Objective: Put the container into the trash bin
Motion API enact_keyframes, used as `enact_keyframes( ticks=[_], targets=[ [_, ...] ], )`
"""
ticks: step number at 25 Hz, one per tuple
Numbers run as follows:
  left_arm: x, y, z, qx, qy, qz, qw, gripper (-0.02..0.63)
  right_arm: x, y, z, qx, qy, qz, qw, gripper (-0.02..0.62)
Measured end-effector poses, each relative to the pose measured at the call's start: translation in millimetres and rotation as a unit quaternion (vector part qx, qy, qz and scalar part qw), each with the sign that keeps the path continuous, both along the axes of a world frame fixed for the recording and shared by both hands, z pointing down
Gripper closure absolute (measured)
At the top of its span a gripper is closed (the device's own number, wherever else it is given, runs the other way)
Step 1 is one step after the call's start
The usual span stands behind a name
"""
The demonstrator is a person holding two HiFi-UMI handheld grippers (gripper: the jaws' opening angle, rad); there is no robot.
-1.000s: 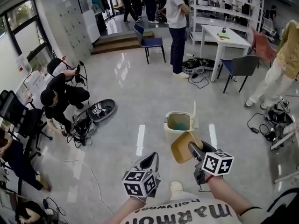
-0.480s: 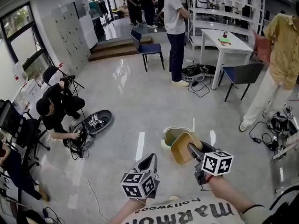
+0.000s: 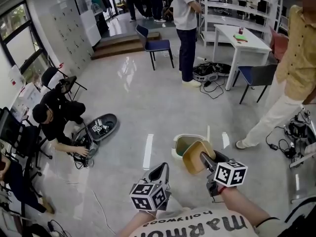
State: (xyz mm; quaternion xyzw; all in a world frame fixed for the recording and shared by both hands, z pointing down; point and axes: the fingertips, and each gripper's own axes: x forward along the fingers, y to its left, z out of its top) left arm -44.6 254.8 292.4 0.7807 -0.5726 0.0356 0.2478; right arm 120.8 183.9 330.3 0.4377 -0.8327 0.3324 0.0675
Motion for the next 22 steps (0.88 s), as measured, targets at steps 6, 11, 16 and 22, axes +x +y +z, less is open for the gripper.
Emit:
enact_keyframes(
  ticks=[6,11,16,22],
  targets=[
    [-20,-37,12,-0.018,-0.004,0.029,0.9994,0.617,-19,-30,11,-0.013,0.001,0.029,0.999,0.385],
    [-35,-80,12,-0.024,-0.011,0.076,0.9968,0.617,-34,-64,11,-0.013,0.007,0.063,0.998,0.385],
    [-49,-120,8,-0.029,-0.012,0.122,0.992,0.617,-48,-90,7,-0.016,0.006,0.102,0.995,0.385],
    [-77,-161,0,-0.028,-0.015,0.155,0.9875,0.617,-58,-115,5,-0.019,0.003,0.148,0.989,0.385]
  ],
)
